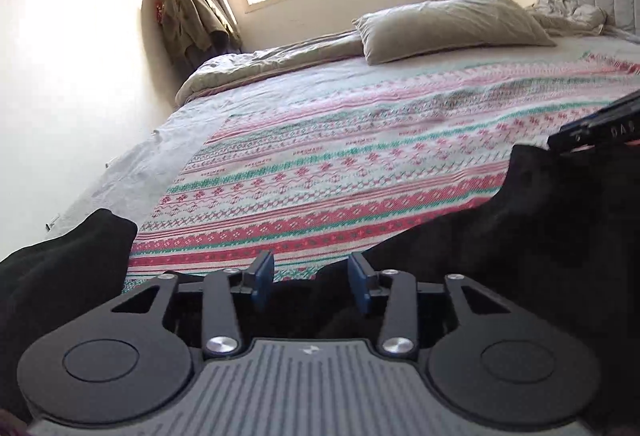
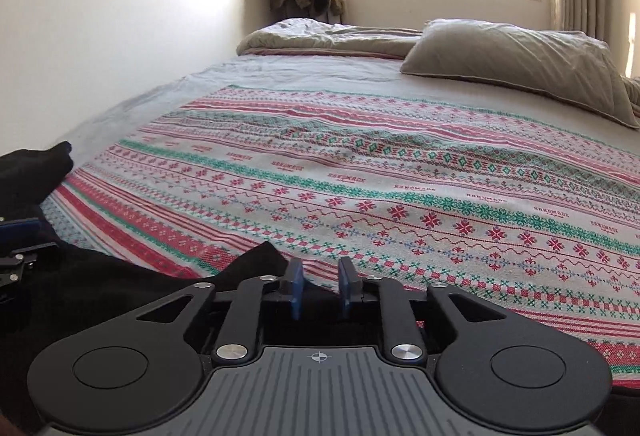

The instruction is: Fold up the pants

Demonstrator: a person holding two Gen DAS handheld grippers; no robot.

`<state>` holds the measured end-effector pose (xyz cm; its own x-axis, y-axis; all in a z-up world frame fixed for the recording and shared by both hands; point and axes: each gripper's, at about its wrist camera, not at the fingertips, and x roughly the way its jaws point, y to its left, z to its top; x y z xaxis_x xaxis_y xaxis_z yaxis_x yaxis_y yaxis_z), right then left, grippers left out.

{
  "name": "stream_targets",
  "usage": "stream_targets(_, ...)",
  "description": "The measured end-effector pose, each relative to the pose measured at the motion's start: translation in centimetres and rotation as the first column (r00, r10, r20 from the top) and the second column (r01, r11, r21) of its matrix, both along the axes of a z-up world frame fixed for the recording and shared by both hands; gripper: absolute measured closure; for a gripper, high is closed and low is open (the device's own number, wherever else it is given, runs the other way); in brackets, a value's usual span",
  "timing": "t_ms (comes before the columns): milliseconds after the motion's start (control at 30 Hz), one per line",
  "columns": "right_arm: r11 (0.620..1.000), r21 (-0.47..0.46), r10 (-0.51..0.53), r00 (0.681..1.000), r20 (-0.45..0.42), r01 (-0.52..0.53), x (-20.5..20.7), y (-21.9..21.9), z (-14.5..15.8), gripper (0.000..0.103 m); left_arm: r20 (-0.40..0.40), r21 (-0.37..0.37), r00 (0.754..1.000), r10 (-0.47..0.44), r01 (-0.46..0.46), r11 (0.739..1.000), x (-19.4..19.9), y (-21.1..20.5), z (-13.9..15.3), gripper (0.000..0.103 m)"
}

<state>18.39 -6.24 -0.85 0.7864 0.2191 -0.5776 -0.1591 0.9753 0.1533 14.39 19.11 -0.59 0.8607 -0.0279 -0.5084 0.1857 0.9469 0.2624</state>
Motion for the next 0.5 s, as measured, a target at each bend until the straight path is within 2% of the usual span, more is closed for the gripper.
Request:
stream_targets(33,1.0,-0.012,0.029,1.0,0.013,-0.029,-0.8,0.4,0.5,0.059,0.0,-0.025,1.0,-0.02,0.02,0.999,-0.6,-0.3,0.4,0.033)
stream_targets(67,0.998,-0.027,0.065,0.998,0.021,-0.064,-1.8,0.8,0.9,0.057,-0.004,-0.048,0.999,-0.047,0.047,0.998,-1.2,-0.7,0.6,0.031)
stream_targets(133,0.988,-0.061,0.142,0.99,0.018,-0.141,-3.5,1.6,1.2,0.056,-0.019,-0.078,0.995,-0.1,0.098,0.992,-2.2,-1.7,0.7,0.028)
stream_targets(233,0.979,-0.079,0.186,0.981,-0.048,-0.19,-5.0,1.5,0.3,0.056,-0.079,-0.107,0.987,-0.141,0.133,0.985,-3.3,-2.8,-0.6,0.026)
stream_targets(367,0.987,-0.09,0.123,0.987,-0.106,-0.132,-6.8,-2.4,-1.4,0.054,-0.136,-0.108,0.986,-0.1,0.085,0.991,-3.7,-2.6,-2.6,0.026)
stream_targets(500,1.0,-0.012,0.001,0.99,-0.143,-0.003,-9.2,-9.2,-1.6,0.054,-0.141,-0.131,0.987,-0.081,0.062,0.989,-4.7,-2.4,-2.1,0.022)
